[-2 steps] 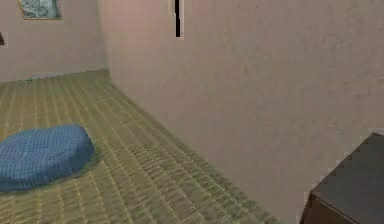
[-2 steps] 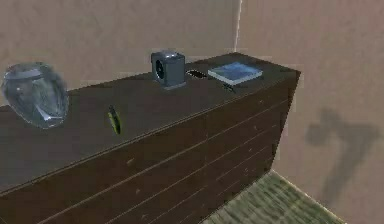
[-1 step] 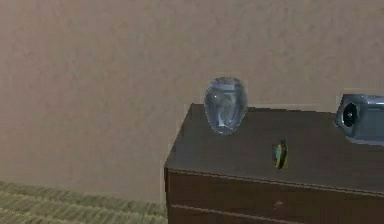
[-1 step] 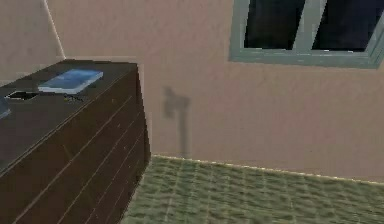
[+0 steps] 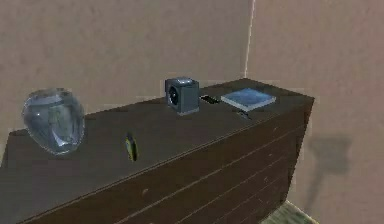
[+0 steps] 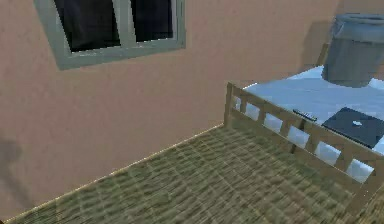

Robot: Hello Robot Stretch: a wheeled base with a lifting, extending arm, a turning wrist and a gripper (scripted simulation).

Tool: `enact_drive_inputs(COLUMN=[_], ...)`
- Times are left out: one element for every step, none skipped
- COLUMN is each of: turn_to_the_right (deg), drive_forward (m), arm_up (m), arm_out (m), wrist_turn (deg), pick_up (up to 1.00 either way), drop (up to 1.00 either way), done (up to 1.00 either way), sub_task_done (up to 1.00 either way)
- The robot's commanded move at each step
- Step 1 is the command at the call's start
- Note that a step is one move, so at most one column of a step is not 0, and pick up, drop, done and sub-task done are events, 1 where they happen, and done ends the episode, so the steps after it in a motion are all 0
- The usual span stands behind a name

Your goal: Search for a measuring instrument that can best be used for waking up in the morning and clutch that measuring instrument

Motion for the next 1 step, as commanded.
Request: enact_drive_inputs(turn_to_the_right=[27.0], drive_forward=[0.00], arm_up=[0.00], arm_out=[0.00], wrist_turn=[0.0], pick_up=[0.00], drop=[0.00], done=[0.00], sub_task_done=[0.00])
